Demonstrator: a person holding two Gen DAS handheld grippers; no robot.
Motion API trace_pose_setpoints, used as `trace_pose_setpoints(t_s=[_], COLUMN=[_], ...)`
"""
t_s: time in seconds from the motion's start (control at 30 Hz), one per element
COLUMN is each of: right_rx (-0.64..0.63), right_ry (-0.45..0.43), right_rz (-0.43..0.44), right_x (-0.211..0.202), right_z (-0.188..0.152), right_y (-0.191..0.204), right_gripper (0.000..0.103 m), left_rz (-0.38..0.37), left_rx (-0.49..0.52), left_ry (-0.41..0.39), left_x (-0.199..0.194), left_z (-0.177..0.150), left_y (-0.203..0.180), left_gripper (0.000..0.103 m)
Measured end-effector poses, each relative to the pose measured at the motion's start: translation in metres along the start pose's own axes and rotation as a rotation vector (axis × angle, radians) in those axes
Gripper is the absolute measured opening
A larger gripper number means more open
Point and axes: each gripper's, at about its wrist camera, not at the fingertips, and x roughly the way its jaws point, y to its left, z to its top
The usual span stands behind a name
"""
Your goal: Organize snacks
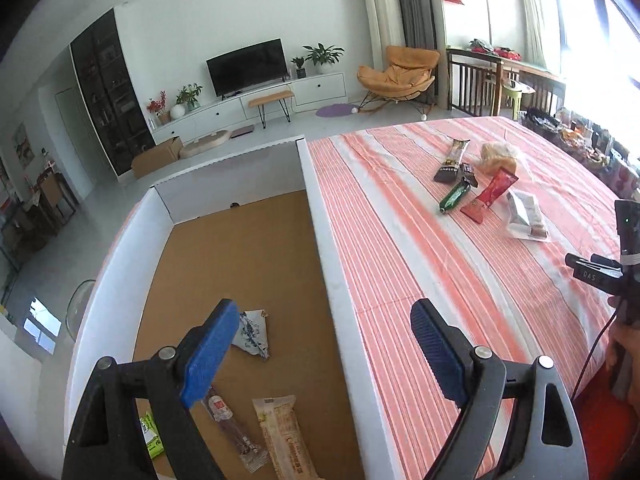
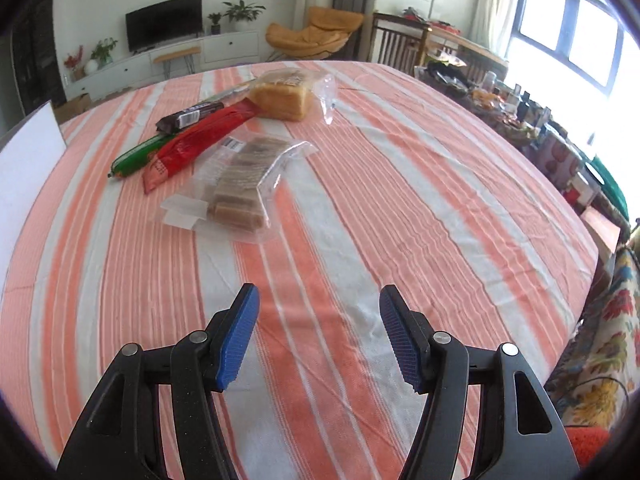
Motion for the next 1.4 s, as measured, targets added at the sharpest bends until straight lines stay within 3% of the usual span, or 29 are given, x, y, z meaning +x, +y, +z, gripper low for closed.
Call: trace_pose_setpoints(t_s=[0.1,0.23,0.5,0.67,0.73,0.8,0.87,0.97,1.17,1.3,1.4], right_rx=[0.038,0.047,0.053,0.063,0.076,0.1,0.119,0.137,0.179,0.216,0.237], right_ry=[0.02,0.037,0.04,0.039,0.035,0.01,-0.014,-0.019,-0.029,-0.027,-0.012], right_rz=[-0.032,-0.022,-0.024,-0.024,-0.019,-0.017,-0.015,-0.015,-0.028,-0.03,-0.02], right_x=[0.004,0.007,0.011,0.011,0.009,0.003,-0.002,-0.004,-0.006,-0.005,-0.001], right_z=[-0.001,-0.005,-0.007,-0.007,-0.007,-0.006,-0.006,-0.006,-0.006,-0.007,-0.007], right_y=[-0.008,-0.008,-0.007,-0.009,-0.012,-0.017,-0.02,-0.023,-0.032,-0.039,-0.043], right_gripper=[0.066,0.071,0.074,0.076,0.076,0.076,0.076,0.076,0.076,0.076,0.076], left_rz=[-0.026,0.003,-0.12,-0.005,0.093,0.13,0.08,-0.057,-0.298,-0.325,-0.305], left_rx=[0.032,0.064,-0.111,-0.097,-0.071,-0.052,-0.047,-0.03,0.025,0.049,0.02], left_ry=[0.042,0.071,0.085,0.018,-0.074,-0.169,-0.235,-0.271,-0.121,-0.022,0.053], left_x=[0.008,0.014,0.02,0.007,-0.011,-0.031,-0.051,-0.064,-0.028,0.016,0.052], left_z=[0.001,-0.006,0.005,0.008,0.012,0.019,0.027,0.038,0.048,0.044,0.039], left_y=[-0.023,-0.038,-0.035,-0.041,-0.046,-0.053,-0.062,-0.084,-0.15,-0.19,-0.2], left_gripper=[0.087,0.087,0.087,0.087,0.087,0.087,0.093,0.103,0.103,0.103,0.103])
